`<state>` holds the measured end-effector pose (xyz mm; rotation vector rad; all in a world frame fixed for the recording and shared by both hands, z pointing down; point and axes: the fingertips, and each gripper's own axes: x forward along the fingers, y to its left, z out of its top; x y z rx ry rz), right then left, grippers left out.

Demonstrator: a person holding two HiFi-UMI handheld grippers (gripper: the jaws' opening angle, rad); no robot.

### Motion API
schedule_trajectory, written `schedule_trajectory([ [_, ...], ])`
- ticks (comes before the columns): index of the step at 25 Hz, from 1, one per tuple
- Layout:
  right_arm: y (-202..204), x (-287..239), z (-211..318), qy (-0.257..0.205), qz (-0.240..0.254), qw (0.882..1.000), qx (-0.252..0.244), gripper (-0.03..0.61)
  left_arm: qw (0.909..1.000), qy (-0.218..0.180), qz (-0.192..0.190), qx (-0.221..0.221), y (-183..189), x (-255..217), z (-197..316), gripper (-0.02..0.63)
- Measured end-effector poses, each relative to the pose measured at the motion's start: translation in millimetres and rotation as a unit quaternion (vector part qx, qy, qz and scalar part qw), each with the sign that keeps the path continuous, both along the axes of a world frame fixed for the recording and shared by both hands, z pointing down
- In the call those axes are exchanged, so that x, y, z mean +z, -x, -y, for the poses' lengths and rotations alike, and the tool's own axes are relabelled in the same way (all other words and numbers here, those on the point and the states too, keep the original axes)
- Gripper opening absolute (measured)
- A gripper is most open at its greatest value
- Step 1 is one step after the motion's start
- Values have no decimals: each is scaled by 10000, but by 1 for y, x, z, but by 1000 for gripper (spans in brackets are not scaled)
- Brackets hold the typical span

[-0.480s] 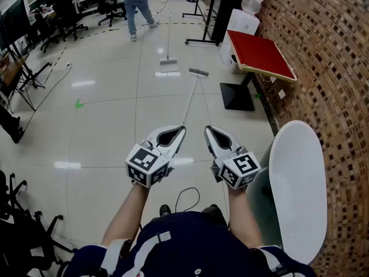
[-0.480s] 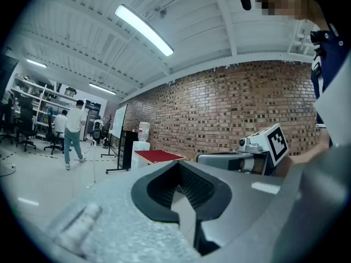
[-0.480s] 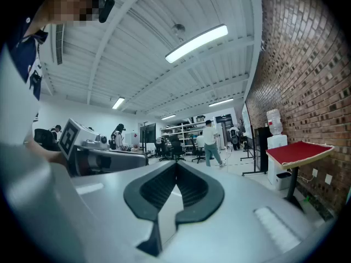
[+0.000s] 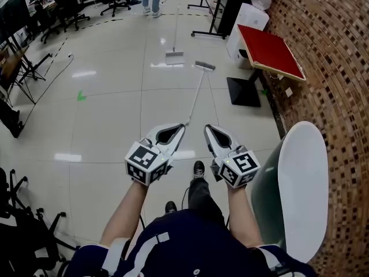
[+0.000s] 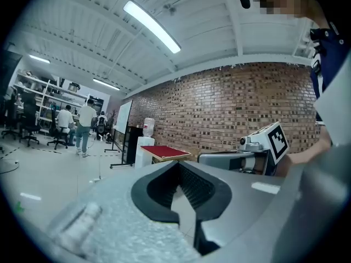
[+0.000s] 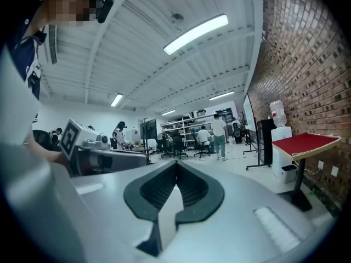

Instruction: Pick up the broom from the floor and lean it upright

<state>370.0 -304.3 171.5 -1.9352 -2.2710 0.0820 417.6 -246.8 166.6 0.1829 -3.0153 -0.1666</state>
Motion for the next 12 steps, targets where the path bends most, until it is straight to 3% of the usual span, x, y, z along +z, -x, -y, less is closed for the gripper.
schedule_trajectory([
  [12,98,1,-126,242,-86,9985,-484,5,9993,144,-109,-318,97,8,-110,0],
])
